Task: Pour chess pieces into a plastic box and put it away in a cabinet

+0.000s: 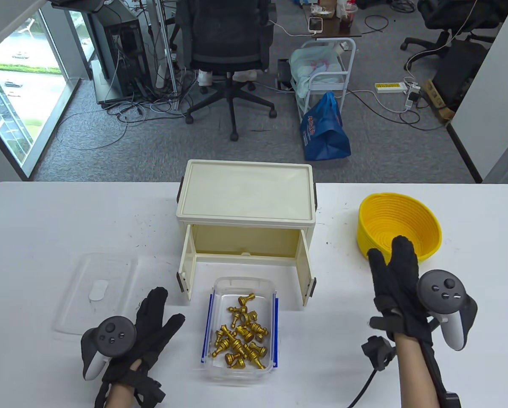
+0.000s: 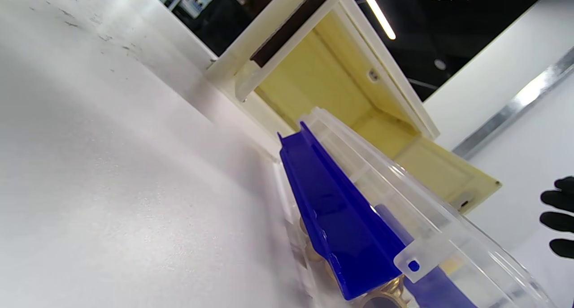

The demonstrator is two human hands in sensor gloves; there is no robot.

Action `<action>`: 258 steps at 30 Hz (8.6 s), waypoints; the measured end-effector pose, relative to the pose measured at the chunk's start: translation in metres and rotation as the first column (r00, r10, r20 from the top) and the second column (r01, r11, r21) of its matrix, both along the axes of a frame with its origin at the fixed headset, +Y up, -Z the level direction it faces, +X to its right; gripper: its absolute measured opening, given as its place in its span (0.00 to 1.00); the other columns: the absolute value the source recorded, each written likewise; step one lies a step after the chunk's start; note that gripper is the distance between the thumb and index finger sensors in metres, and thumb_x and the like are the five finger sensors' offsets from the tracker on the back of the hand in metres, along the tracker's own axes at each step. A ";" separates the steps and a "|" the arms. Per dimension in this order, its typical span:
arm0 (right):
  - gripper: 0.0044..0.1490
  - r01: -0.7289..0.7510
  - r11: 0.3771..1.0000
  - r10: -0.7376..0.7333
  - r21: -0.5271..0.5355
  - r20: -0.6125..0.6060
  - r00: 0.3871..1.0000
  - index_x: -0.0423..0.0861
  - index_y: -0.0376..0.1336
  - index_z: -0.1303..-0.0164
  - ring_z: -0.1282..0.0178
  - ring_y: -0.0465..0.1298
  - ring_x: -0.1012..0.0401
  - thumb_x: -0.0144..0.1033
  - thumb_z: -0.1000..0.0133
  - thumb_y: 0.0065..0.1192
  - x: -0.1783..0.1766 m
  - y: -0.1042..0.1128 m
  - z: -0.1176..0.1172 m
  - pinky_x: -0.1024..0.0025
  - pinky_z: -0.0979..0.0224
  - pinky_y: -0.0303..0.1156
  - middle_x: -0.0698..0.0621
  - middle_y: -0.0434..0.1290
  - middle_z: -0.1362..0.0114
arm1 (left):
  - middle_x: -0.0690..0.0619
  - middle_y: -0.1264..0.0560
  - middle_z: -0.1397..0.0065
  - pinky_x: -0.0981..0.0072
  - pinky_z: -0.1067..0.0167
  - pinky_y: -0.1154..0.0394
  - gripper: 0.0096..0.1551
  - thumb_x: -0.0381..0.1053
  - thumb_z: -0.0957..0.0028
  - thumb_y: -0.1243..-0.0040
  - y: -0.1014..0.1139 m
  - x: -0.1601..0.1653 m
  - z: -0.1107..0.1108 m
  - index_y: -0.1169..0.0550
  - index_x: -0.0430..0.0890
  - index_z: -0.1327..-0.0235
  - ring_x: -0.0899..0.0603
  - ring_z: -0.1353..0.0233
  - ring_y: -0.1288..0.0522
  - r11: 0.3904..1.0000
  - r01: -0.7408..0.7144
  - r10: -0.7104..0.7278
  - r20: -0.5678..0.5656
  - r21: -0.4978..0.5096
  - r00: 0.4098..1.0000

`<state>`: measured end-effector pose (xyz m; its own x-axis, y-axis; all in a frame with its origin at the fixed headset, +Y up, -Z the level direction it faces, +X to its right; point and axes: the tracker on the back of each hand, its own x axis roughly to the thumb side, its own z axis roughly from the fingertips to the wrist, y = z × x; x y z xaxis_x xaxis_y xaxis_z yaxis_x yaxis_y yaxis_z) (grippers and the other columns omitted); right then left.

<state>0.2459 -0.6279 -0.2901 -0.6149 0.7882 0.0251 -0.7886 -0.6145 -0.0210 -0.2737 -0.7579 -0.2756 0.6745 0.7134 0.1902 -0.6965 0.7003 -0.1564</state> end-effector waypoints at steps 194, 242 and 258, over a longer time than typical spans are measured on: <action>0.50 -0.059 0.967 0.007 -0.248 -0.205 0.979 0.39 0.33 0.11 0.14 0.39 0.32 0.59 0.29 0.42 -0.055 -0.132 0.016 0.33 0.21 0.42 0.32 0.37 0.10 | 0.35 0.19 0.33 0.56 0.48 0.17 0.36 0.55 0.26 0.48 0.040 0.098 -0.023 0.29 0.30 0.18 0.40 0.43 0.16 0.865 0.291 -0.340 -0.052 -0.409 0.939; 0.51 -0.140 0.881 -0.039 -0.451 -0.364 0.931 0.20 0.49 0.23 0.41 0.79 0.43 0.48 0.33 0.62 -0.145 -0.123 0.013 0.57 0.43 0.77 0.28 0.69 0.31 | 0.40 0.23 0.33 0.55 0.47 0.18 0.39 0.63 0.32 0.43 0.009 0.082 -0.016 0.30 0.37 0.19 0.43 0.44 0.19 0.916 0.114 -0.141 -0.043 -0.386 0.989; 0.53 -0.116 0.897 -0.039 -0.427 -0.338 0.940 0.23 0.45 0.19 0.36 0.77 0.42 0.52 0.31 0.58 -0.149 -0.133 0.016 0.54 0.40 0.75 0.29 0.65 0.26 | 0.38 0.22 0.31 0.53 0.46 0.18 0.45 0.67 0.34 0.46 0.013 0.077 -0.012 0.30 0.36 0.17 0.41 0.42 0.18 0.922 0.207 -0.233 -0.042 -0.326 0.972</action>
